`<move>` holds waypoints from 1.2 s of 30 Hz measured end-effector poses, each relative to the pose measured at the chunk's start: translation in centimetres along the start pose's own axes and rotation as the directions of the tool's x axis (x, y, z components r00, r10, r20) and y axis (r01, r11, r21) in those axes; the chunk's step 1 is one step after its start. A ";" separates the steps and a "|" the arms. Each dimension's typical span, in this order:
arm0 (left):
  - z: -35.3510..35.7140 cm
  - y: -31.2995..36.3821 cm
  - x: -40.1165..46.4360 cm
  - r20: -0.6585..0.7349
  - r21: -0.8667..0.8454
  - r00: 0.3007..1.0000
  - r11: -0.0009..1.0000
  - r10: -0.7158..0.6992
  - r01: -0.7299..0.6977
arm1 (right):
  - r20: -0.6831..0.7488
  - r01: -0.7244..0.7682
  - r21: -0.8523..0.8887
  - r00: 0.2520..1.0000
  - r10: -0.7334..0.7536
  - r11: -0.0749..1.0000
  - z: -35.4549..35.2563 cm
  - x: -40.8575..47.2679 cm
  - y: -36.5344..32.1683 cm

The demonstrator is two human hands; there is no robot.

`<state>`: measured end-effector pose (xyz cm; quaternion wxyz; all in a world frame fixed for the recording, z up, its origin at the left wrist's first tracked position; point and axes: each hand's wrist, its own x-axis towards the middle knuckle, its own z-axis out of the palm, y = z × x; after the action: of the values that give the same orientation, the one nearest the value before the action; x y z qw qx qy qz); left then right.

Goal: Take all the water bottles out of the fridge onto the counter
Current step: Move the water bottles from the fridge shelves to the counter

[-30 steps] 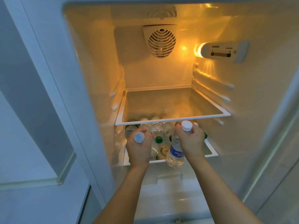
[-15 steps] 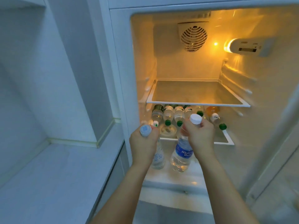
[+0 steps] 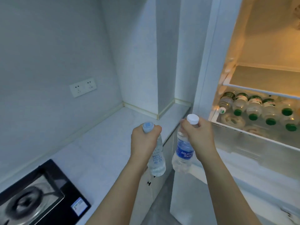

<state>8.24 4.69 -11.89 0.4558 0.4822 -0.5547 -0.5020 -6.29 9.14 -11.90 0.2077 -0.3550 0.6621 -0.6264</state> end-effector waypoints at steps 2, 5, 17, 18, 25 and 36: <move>-2.7 -0.3 -0.1 -0.007 -0.038 0.998 0.997 -0.065 0.065 | 0.069 -0.029 0.030 0.997 0.027 0.999 2.4 -0.9 -0.1; -8.2 -0.9 -0.7 -0.069 -0.083 0.985 0.985 -0.155 0.149 | 0.175 -0.039 0.067 0.984 0.026 0.997 6.9 -3.4 -1.2; -30.6 -1.6 -10.2 -0.303 -0.250 0.901 0.938 -0.311 0.240 | 0.573 -0.048 0.135 0.819 -0.038 0.990 22.1 -18.9 -6.1; -32.6 -1.6 -11.5 -0.324 -0.252 0.890 0.936 -0.321 0.245 | 0.598 -0.040 0.135 0.800 -0.050 0.990 23.3 -20.7 -6.7; -45.3 -2.7 -20.9 -0.459 -0.301 0.796 0.912 -0.395 0.279 | 0.749 -0.026 0.123 0.658 -0.075 0.992 30.9 -33.2 -10.0; -61.6 -3.6 -36.3 -0.665 -0.341 0.639 0.918 -0.387 0.201 | 0.870 -0.105 0.152 0.487 -0.083 0.983 40.1 -53.7 -13.9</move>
<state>73.77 33.36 -11.30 0.6016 0.6662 -0.1808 -0.4020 61.00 21.58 -12.60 0.5505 -0.5980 0.4065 -0.4172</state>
